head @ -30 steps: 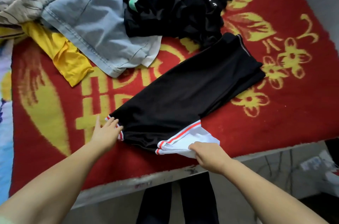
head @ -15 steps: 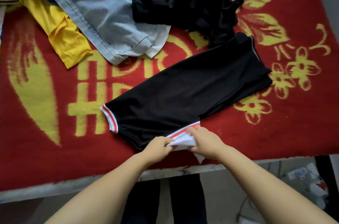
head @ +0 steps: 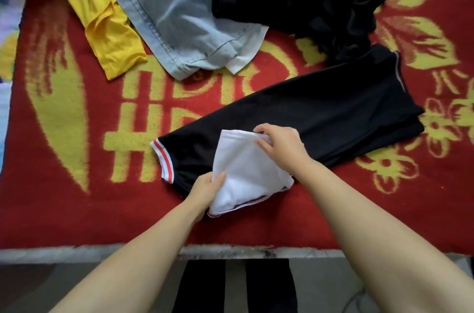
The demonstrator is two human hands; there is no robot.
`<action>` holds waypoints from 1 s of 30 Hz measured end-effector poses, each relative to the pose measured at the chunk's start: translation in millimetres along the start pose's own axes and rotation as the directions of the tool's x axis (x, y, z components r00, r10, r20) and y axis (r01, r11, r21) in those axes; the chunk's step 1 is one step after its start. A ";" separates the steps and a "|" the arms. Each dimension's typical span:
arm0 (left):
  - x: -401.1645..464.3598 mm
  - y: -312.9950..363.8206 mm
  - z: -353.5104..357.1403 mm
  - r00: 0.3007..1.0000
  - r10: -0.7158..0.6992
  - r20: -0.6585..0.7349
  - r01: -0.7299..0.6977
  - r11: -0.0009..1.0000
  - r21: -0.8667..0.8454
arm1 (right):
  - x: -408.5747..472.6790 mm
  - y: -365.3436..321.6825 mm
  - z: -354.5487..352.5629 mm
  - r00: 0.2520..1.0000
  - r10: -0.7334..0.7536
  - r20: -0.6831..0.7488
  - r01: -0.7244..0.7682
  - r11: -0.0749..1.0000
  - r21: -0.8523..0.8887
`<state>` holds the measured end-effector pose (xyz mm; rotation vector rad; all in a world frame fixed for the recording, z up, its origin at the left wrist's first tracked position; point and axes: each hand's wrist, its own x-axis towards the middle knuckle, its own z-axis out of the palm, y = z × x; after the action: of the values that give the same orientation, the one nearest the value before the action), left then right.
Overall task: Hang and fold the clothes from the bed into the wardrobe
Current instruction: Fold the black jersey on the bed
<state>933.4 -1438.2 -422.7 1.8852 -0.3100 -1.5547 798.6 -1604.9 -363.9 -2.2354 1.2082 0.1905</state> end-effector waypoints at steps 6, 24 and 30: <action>5.5 -7.8 -8.2 0.983 -0.033 -0.179 0.042 0.998 0.045 | -29.6 15.2 25.5 0.916 -0.263 -0.304 0.138 0.916 -0.376; 41.6 47.5 -120.2 0.888 0.350 -0.297 -0.041 0.705 0.708 | -92.5 -84.8 147.8 0.910 -0.097 0.403 0.229 0.928 -0.294; 69.1 63.4 -133.3 0.981 0.161 -0.105 -0.019 0.626 0.780 | -74.3 -83.2 162.8 0.937 -0.053 0.346 0.155 0.949 -0.275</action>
<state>1090.9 -1479.9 -427.9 2.5740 -1.1456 -1.2575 846.1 -1426.3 -433.2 -2.3883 0.9194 0.7243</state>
